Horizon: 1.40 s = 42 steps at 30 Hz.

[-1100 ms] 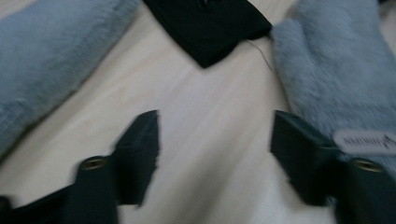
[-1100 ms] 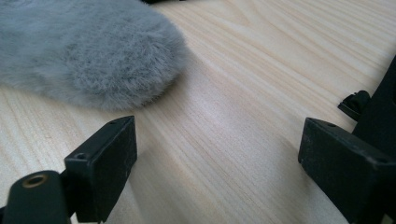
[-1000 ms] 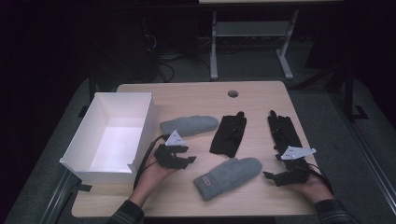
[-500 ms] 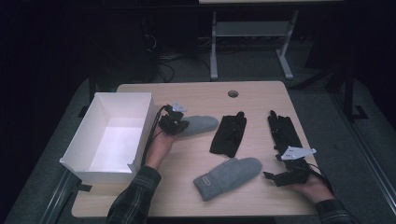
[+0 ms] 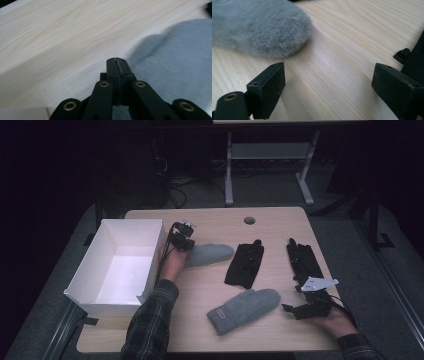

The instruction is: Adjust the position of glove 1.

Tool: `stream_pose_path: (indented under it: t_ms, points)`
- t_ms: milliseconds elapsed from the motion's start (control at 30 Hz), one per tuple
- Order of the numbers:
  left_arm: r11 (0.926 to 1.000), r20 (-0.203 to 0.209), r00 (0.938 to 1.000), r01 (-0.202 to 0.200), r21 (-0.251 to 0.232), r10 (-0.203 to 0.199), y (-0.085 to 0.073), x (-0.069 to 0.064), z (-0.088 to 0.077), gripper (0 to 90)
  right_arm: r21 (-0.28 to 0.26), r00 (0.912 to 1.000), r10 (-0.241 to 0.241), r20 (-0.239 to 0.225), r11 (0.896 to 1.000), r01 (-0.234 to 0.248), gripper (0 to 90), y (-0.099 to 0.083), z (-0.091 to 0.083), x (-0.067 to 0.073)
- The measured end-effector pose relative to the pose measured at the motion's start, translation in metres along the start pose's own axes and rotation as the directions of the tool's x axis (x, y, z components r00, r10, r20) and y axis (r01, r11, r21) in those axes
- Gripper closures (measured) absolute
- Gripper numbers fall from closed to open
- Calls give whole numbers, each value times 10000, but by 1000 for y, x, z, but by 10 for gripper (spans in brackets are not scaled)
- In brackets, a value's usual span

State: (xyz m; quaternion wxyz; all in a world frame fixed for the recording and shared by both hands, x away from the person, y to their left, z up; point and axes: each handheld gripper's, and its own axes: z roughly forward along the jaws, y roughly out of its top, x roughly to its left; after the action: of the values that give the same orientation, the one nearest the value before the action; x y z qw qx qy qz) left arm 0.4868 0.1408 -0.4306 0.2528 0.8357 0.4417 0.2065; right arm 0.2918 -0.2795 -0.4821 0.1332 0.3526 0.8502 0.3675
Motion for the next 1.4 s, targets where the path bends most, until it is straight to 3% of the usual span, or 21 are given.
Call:
stream_pose_path:
  t_ms: [100,133,167,300,500,633,733,833,900,1000,1167,1367,1400]
  points:
    - [9984,-372,9993,54,563,-33,1,1,11,898,-1,10000,3,0,10000,-3,115,0,0,0]
    - [9984,-372,9993,54,563,-33,1,1,11,898,-1,10000,3,0,10000,-3,115,0,0,0]
    - [9960,-295,9995,138,888,-112,-1,2,13,898,3,10000,11,-3,10000,-11,115,0,0,0]
    - [9944,-305,9994,181,1037,-150,-4,-3,10,898,4,10000,6,-1,10000,-6,115,0,0,0]
    - [9905,151,9999,30,1374,-51,-14,-16,-4,898,1,10000,3,0,10000,-3,115,0,0,0]
    - [9906,225,9997,-51,1364,21,-17,-21,-10,898,1,10000,1,2,10000,-1,115,0,0,0]
    - [9905,85,9996,-265,1352,255,-19,-25,-15,898,4,10000,3,1,10000,-3,115,0,0,0]
    - [9888,-669,9964,-423,1435,524,-19,-25,-18,898,2,10000,0,2,10000,0,115,0,0,0]
    - [9861,-720,9965,-298,1637,421,-19,-23,-15,898,1,10000,0,1,10000,0,115,0,0,0]
    - [9817,-512,9983,-160,1898,262,-22,-24,-12,898,2,10000,0,3,10000,0,115,0,0,0]
    - [9853,-266,9993,-210,1698,259,-27,-31,-28,898,0,10000,3,1,10000,-3,114,0,0,0]
    - [9838,66,9989,-466,1730,461,-37,-42,-40,898,1,10000,1,2,10000,-1,115,0,0,0]
    - [9834,339,9984,-495,1743,443,-41,-45,-44,898,2,10000,1,3,10000,-1,115,0,0,0]
